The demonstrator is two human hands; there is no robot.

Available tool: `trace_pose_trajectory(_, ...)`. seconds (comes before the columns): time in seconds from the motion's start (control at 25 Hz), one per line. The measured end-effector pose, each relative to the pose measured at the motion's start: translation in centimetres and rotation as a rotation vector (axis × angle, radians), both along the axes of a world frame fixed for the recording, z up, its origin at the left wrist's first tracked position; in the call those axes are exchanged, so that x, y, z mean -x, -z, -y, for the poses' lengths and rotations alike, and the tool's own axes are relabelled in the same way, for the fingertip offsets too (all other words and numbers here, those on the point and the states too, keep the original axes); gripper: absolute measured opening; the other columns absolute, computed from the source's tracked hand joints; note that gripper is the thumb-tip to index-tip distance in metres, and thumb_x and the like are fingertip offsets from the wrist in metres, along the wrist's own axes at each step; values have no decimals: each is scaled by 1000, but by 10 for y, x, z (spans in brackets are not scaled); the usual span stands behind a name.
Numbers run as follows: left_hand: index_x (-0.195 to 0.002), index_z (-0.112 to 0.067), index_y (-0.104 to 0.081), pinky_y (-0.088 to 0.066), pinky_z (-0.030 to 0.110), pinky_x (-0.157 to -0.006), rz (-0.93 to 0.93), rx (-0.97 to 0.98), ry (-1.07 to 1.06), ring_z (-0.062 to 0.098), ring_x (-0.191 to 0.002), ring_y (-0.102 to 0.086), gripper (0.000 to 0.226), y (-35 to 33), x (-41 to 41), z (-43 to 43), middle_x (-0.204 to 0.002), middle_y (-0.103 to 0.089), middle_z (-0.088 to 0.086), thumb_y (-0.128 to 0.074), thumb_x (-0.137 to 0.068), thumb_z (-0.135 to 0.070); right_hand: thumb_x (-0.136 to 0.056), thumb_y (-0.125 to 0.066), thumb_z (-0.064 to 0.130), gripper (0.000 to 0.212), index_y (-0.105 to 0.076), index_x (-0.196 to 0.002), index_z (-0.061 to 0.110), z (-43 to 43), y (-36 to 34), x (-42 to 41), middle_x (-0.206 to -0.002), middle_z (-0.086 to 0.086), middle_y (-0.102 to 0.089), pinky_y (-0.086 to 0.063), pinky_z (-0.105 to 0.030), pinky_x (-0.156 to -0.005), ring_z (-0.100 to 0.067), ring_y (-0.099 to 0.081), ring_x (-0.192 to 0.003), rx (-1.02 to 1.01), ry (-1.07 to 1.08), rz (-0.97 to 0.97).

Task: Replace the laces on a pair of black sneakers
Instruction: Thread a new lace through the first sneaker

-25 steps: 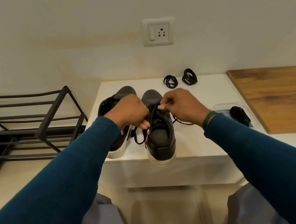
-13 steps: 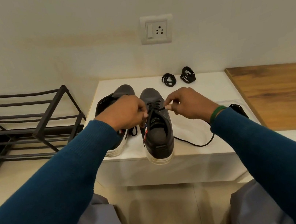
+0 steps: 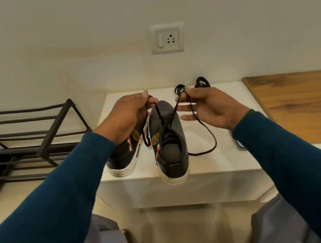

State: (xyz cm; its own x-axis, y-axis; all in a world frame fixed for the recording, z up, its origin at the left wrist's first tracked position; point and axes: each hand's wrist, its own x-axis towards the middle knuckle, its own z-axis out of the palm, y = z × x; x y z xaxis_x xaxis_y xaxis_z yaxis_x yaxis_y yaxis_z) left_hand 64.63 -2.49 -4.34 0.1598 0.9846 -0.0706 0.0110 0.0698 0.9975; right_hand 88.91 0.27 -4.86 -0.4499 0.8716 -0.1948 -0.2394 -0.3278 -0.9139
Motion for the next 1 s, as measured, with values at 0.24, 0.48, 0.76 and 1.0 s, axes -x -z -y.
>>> trace_pose_trajectory(0.24, -98, -2, -67, -57, 25, -62, 183, 7, -140, 19, -67, -69, 21, 2, -36, -3, -75, -70, 8, -61, -99, -22, -101, -56, 25, 20, -68, -108, 11, -2, 12, 44, -80, -6, -67, -48, -32, -63, -19, -64, -68, -114, 270, 205)
trace_pose_trajectory(0.48, -109, -3, -68, -56, 23, -63, 80, 38, -104, 11, -59, -61, 16, 4, -39, -12, -80, -66, 8, -55, -100, -5, -102, -42, 3, 30, -66, -118, 12, -2, 17, 61, -71, -6, -63, -47, -32, -64, -19, -54, -61, -368, 131, 420)
trace_pose_trajectory(0.76, -94, -4, -72, -60, 26, -68, 201, 276, -5, 11, -67, -67, 13, 2, -22, -18, -82, -73, 6, -74, -88, -15, -98, -43, -2, 26, -47, -115, 16, -2, 24, 56, -83, -13, -66, -51, -35, -57, -15, -53, -58, -683, 112, 608)
trace_pose_trajectory(1.0, -90, -3, -73, -58, 24, -59, 222, 243, -146, 13, -58, -66, 12, 4, -32, -14, -74, -71, 10, -74, -89, -16, -101, -53, 10, 9, -62, -100, 9, -4, 30, 64, -67, -9, -65, -51, -31, -54, -17, -55, -51, -444, 310, 395)
